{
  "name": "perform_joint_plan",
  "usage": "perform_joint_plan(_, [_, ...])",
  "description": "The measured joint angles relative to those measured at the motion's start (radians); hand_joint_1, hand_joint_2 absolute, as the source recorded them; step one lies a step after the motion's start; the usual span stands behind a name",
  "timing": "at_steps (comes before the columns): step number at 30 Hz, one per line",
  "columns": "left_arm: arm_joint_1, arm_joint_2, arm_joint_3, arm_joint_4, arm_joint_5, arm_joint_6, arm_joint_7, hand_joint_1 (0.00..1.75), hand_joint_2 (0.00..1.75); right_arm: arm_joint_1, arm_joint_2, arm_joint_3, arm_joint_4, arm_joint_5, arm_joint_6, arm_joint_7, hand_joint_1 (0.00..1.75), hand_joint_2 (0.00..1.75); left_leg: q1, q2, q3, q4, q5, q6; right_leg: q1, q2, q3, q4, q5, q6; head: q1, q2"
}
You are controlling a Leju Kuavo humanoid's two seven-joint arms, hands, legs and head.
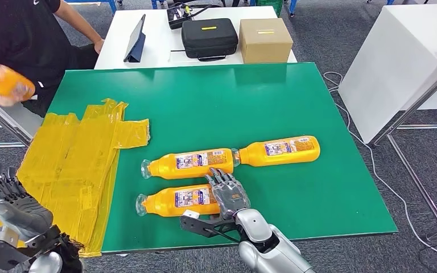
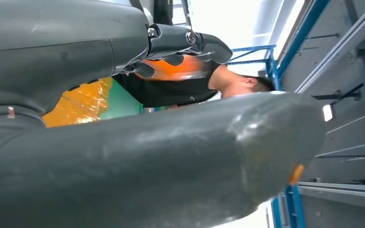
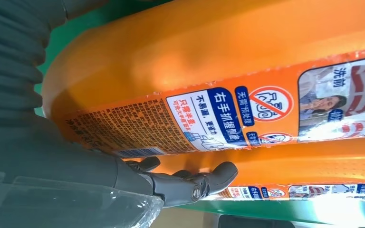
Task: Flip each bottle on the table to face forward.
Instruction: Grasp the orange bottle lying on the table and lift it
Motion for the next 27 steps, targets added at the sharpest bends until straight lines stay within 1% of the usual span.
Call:
perform_joint_plan(3, [0.008, -0.003, 0.000, -0.021, 0.000, -0.001, 0.000, 0.00, 0.00, -0.002, 0.004, -0.003, 0.008, 0.003, 0.004, 0.005, 0.00, 1.75, 0.000, 0.000, 0.002, 0.000, 0.000, 0.000, 0.000, 0.000, 0.001, 0.000, 0.000, 0.000, 0.000, 0.000])
perform_joint_plan(6, [0.015, -0.006, 0.000, -0.036, 0.000, -0.002, 0.000, 0.00, 0.00, -0.003, 0.006, -0.006, 0.015, 0.024, 0.036, 0.027, 0.00, 1.75, 0.000, 0.000, 0.005, 0.000, -0.001, 0.000, 0.000, 0.001, 0.004, 0.000, 0.000, 0.000, 0.000, 0.000])
perform_joint_plan(7, [0.018, -0.008, 0.000, -0.042, 0.001, -0.003, 0.000, 0.00, 0.00, -0.004, 0.007, -0.007, 0.021, 0.033, 0.052, 0.034, 0.13, 1.75, 0.000, 0.000, 0.006, 0.000, -0.001, 0.000, 0.000, 0.001, 0.005, 0.000, 0.000, 0.000, 0.000, 0.000])
perform_joint_plan(10, [0.030, -0.013, 0.004, -0.054, 0.011, -0.010, 0.000, 0.00, 0.00, -0.015, 0.013, -0.010, 0.056, 0.044, 0.084, 0.034, 1.44, 1.75, 0.000, 0.001, 0.011, 0.000, -0.003, -0.002, 0.000, 0.004, 0.008, 0.000, -0.001, -0.001, 0.000, 0.000])
perform_joint_plan(11, [0.034, -0.015, 0.008, -0.057, 0.015, -0.013, 0.000, 0.00, 0.00, -0.021, 0.015, -0.011, 0.070, 0.045, 0.088, 0.029, 1.75, 1.75, 0.000, 0.002, 0.013, -0.001, -0.004, -0.003, 0.000, 0.005, 0.010, -0.001, -0.001, -0.001, 0.000, 0.000])
perform_joint_plan(16, [0.053, -0.031, 0.025, -0.076, 0.013, -0.015, 0.000, 0.00, 0.00, -0.066, 0.036, -0.014, 0.155, 0.044, 0.092, 0.000, 1.75, 1.75, 0.001, 0.005, 0.022, -0.001, -0.008, -0.004, 0.002, 0.007, 0.017, -0.001, -0.003, -0.003, 0.000, 0.000])
perform_joint_plan(19, [0.061, -0.042, 0.031, -0.085, 0.011, -0.015, 0.000, 0.00, 0.00, -0.097, 0.055, -0.016, 0.203, 0.041, 0.093, -0.015, 1.75, 1.75, 0.001, 0.006, 0.027, -0.001, -0.011, -0.003, 0.002, 0.008, 0.023, -0.001, -0.006, -0.005, 0.000, 0.000])
perform_joint_plan(27, [0.057, -0.057, 0.054, -0.096, 0.025, -0.029, 0.000, 0.00, 0.00, -0.170, 0.101, -0.020, 0.295, 0.016, 0.111, -0.063, 1.75, 1.75, 0.001, 0.008, 0.036, -0.001, -0.010, -0.004, 0.003, 0.010, 0.031, -0.001, -0.004, -0.006, 0.000, 0.000])
